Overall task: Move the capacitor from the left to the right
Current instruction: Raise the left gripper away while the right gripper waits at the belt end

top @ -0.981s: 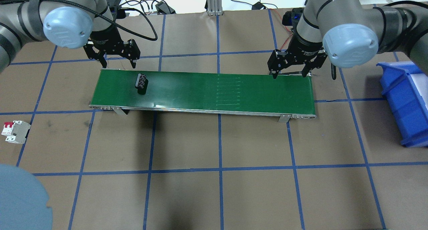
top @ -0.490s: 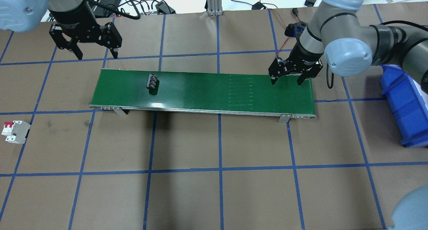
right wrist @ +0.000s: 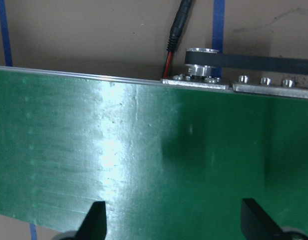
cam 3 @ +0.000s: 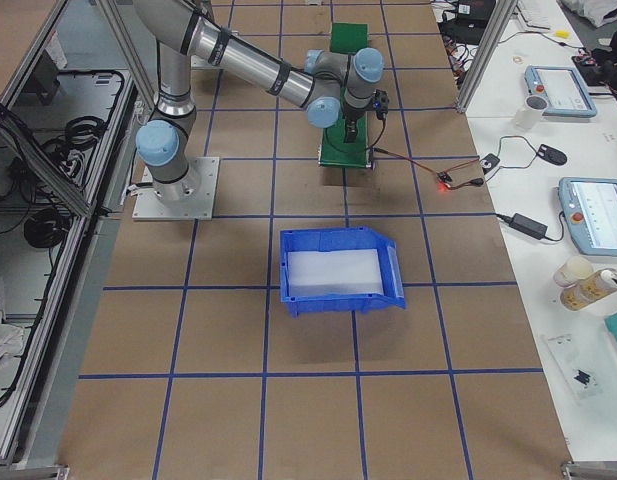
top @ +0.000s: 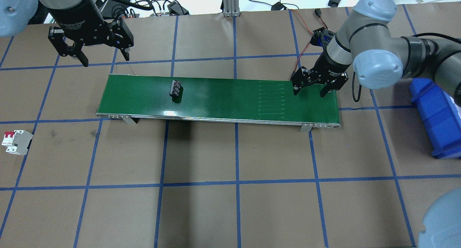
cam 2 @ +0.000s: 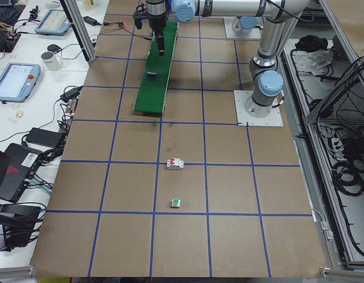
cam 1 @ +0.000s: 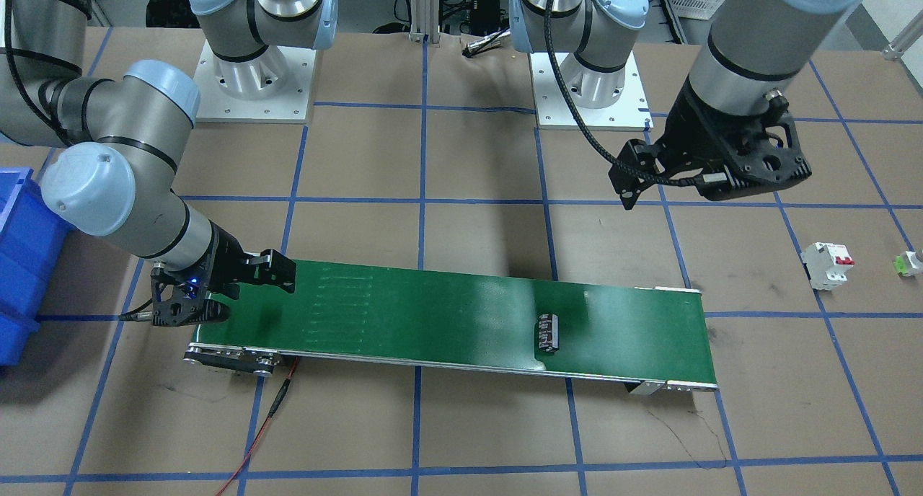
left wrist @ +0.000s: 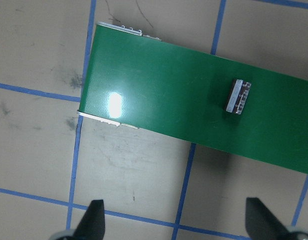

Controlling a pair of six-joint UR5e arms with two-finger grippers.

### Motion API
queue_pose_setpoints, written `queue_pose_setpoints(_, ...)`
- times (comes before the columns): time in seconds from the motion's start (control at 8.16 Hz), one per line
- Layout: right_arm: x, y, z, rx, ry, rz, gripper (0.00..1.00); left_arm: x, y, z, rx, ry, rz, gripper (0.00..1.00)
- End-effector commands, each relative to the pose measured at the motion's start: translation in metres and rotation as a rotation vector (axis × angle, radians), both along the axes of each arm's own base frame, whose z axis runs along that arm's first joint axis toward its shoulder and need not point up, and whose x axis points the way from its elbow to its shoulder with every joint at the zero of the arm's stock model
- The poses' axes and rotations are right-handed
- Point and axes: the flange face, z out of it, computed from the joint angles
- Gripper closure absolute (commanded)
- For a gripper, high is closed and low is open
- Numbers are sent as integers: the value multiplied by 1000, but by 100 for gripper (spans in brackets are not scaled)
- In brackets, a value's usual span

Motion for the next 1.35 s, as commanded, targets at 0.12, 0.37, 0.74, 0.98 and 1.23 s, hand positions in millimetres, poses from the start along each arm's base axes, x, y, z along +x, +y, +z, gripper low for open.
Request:
queue_pose_setpoints(0.12,-5,3,-13,-26,-88,-35,6,-16,15,16,-33,3,-27,0)
queue_pose_setpoints(0.37,-13,1,-12,-24,-68,-45,0,-16,12,12,-28,0,-28,0)
queue_pose_setpoints(0.74,-14,1,-11,-24,-65,-44,0,-16,12,11,-26,0,-30,0)
queue_pose_setpoints(0.98,-14,0,-11,-29,-68,-33,0,-16,12,11,-26,-1,-31,0)
queue_pose_setpoints(1.23,-14,-1,-9,-34,-66,-30,0,-16,12,12,-28,0,-31,0)
